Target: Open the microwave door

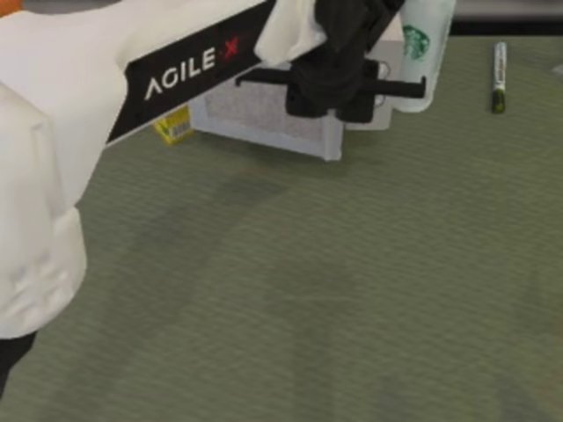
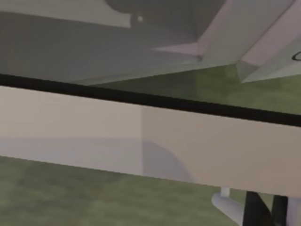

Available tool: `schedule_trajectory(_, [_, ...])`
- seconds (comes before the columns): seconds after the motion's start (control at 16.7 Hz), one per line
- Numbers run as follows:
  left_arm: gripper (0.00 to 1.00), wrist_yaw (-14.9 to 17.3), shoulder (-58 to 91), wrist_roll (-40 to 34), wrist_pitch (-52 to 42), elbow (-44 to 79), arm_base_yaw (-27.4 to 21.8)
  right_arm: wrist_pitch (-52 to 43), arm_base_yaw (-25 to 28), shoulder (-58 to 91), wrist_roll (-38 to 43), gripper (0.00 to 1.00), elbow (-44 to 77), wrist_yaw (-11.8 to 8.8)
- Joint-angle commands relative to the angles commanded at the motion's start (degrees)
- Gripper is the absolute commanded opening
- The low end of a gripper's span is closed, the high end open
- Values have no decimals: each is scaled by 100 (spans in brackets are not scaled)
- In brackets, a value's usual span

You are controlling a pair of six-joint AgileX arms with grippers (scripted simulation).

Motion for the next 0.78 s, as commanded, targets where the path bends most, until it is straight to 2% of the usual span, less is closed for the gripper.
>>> schedule_trajectory(0.3, [0, 30, 8, -3, 17, -26, -38, 0, 0, 0, 0, 100, 0, 0])
schedule_trajectory(0.78, [0, 286, -608, 581, 514, -985, 60, 0, 0, 0, 0, 100, 0, 0])
